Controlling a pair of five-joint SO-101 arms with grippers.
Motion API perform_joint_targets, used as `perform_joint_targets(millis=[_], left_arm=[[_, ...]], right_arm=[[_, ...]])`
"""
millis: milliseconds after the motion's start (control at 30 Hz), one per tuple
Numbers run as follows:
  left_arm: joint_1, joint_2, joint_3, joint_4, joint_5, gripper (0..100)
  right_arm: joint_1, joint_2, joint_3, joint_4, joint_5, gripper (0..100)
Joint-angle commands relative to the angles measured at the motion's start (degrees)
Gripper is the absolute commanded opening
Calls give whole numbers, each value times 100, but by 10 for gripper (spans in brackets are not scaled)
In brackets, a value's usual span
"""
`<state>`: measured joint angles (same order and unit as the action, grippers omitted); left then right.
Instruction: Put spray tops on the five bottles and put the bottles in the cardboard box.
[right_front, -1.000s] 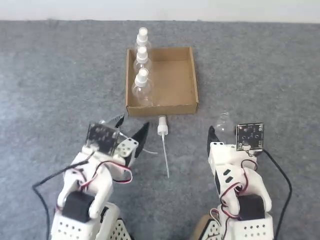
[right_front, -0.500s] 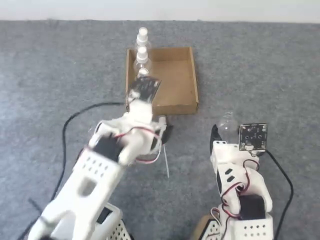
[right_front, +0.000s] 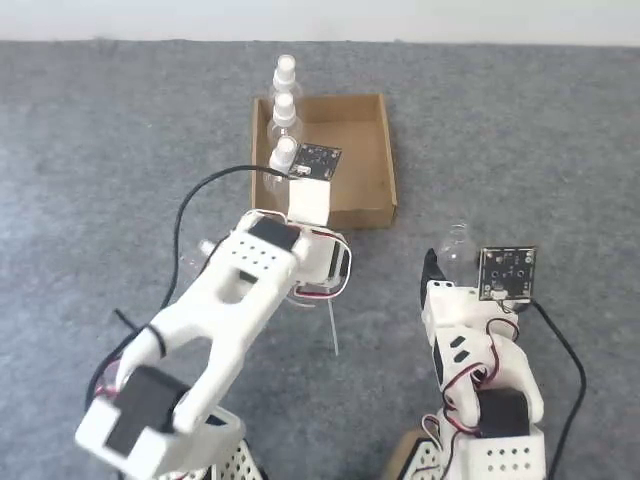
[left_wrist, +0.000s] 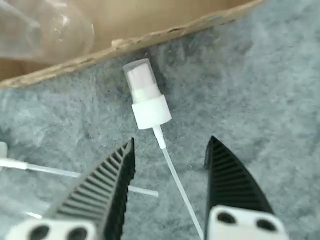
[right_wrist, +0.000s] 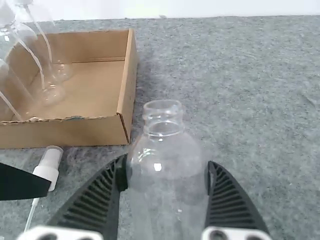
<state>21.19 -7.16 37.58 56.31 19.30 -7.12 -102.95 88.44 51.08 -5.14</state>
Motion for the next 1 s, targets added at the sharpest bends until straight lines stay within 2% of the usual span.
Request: perform_joint_targets(millis=[0, 467, 967], left_arm=[[35, 334, -497, -18, 88, 216], [18, 1204, -927, -176, 70, 212], [26, 1160, -901, -149, 18, 114]], right_arm=[[40, -92, -97, -145, -35, 101], [40, -92, -97, -145, -26, 101], [48, -92, -97, -145, -26, 101]])
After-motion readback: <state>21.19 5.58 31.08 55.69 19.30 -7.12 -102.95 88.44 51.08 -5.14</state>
